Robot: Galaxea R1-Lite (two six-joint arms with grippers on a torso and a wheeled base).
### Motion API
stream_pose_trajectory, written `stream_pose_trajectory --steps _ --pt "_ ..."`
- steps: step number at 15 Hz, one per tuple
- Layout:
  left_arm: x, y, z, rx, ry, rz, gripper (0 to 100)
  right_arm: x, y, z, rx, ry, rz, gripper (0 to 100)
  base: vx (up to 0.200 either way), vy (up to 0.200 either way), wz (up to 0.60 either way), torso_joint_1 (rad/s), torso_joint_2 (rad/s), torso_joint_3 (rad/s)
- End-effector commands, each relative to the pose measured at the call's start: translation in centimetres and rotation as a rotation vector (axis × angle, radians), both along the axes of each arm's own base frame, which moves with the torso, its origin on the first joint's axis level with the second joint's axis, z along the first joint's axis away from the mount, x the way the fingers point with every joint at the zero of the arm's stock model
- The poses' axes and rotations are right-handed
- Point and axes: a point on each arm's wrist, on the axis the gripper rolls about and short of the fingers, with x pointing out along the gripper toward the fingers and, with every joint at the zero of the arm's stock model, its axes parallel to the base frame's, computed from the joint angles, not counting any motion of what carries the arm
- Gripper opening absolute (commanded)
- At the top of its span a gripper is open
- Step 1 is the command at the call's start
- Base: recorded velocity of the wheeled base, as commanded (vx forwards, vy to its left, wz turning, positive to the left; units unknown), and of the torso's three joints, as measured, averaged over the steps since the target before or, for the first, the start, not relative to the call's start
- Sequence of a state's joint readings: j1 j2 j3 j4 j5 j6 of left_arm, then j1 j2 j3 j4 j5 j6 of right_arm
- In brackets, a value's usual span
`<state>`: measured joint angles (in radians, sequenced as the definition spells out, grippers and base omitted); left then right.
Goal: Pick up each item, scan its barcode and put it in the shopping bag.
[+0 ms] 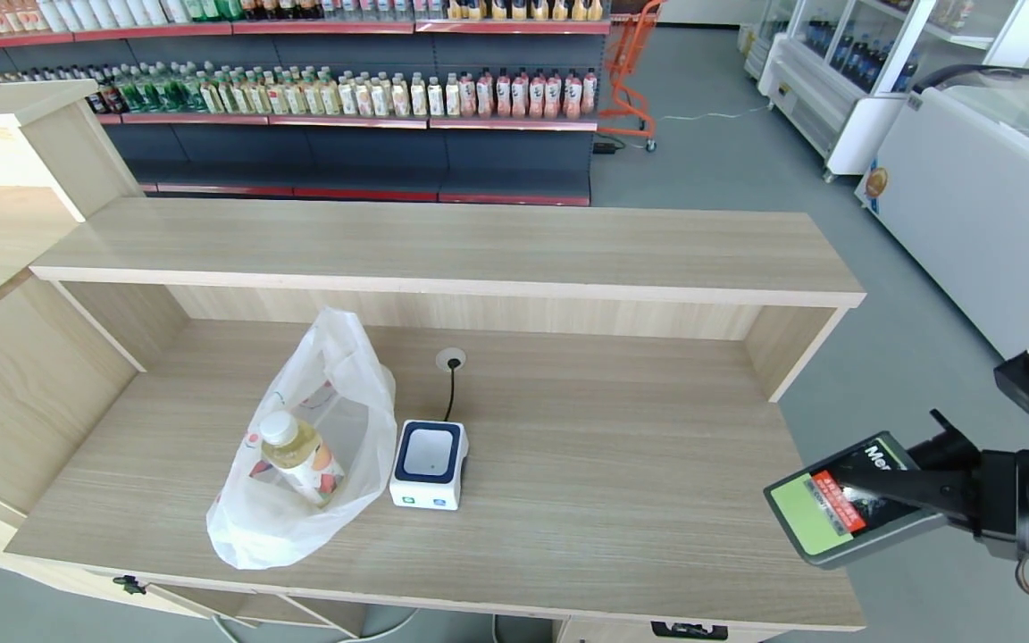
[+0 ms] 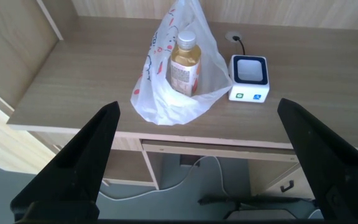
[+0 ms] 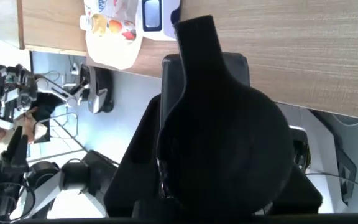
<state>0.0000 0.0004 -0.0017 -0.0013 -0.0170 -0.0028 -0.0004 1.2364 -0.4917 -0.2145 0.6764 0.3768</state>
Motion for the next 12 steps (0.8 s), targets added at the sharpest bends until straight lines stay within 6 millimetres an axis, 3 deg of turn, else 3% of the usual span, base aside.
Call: stream_pose_trajectory --steps 1,2,12 --pt "0.0 0.0 0.0 0.0 -0.001 0.0 100 -0.97 0.1 -0.03 0.0 -0.014 0.006 0 0.0 0.0 0.0 0.0 0.0 0.0" --pt "0.0 0.0 0.0 0.0 -0.001 -0.001 100 -1.28 0.07 -0.02 -0.001 -0.02 0.0 0 0.0 0.0 0.0 0.0 0.0 0.0" --pt "0.0 0.0 0.0 -0.008 0.0 0.002 100 -1.44 0.0 0.09 -0.001 -0.029 -0.004 0 0.0 0.2 0.0 0.004 0.0 0.002"
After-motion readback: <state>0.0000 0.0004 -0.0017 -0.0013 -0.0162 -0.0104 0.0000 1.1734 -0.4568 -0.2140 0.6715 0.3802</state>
